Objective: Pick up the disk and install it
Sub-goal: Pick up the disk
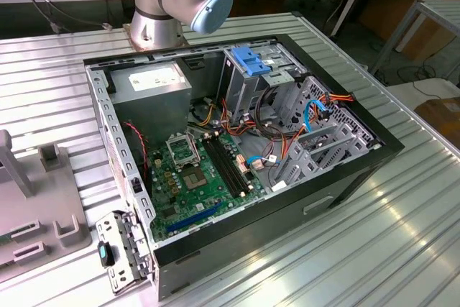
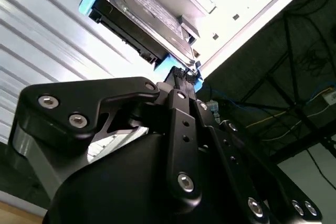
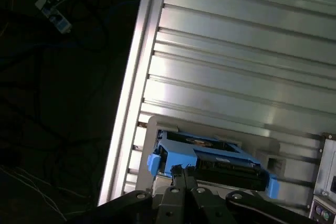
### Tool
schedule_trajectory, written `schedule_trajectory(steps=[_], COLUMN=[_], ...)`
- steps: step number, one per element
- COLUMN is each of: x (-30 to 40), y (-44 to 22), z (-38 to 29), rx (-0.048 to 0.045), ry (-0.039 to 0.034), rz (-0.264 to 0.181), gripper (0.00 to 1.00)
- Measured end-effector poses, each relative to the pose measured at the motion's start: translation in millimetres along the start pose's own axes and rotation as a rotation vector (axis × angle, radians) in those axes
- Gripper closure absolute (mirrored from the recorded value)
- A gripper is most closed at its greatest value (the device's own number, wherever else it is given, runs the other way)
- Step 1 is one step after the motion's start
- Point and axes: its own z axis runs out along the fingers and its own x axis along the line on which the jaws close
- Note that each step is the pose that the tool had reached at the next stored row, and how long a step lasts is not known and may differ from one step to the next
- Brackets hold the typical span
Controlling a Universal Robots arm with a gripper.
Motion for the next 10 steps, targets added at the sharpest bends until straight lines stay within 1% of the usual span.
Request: schedule_trajectory(steps=[1,10], x=[0.0,0.0], y=[0.0,0.0], z=[0.0,0.0], rx=[-0.0001,0.0000], ry=[0.0001,0.0000], rz=[-0.021,-0.022], gripper=[0.89,0.89])
